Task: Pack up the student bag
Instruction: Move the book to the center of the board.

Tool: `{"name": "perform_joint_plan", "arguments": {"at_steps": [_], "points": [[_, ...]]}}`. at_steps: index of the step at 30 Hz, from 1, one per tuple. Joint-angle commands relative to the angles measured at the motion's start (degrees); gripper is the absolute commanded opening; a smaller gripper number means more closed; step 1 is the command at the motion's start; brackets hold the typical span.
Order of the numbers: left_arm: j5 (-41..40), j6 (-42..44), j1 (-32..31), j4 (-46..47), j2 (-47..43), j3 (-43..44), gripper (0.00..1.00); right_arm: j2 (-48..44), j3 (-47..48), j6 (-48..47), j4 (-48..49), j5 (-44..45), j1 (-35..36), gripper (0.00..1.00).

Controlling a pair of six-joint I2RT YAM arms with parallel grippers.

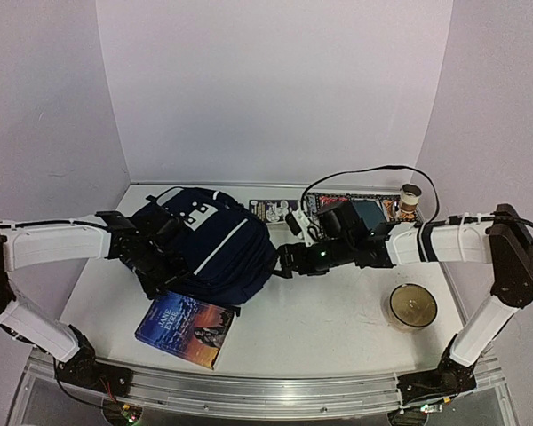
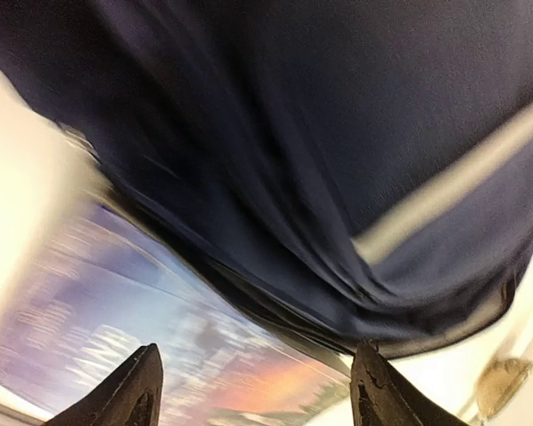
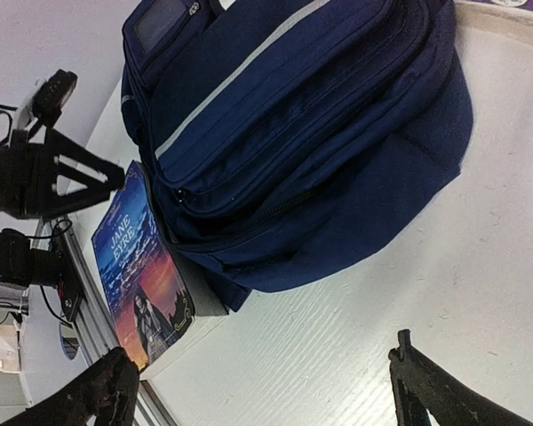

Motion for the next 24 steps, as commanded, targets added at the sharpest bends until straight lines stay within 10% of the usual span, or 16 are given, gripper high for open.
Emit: {"name": "perform_joint_plan", "arguments": {"at_steps": [1,12,24], "points": [[-4.5,6.3,6.0,-5.7,-3.1,-5.8,0.75,2.0,-0.2,0.8,-0.8,-2.0,2.0,0.98],[8.7,18.9,6.7,0.4,3.6,-9.9,0.77,6.1,0.8,2.8,-0.9,-7.7,6.0,0.98],[15.4,17.1,-10.9,10.1,15.6,5.3,0.77,9.7,1.7,-1.4,-6.4,-15.3,6.4,0.98]]}}
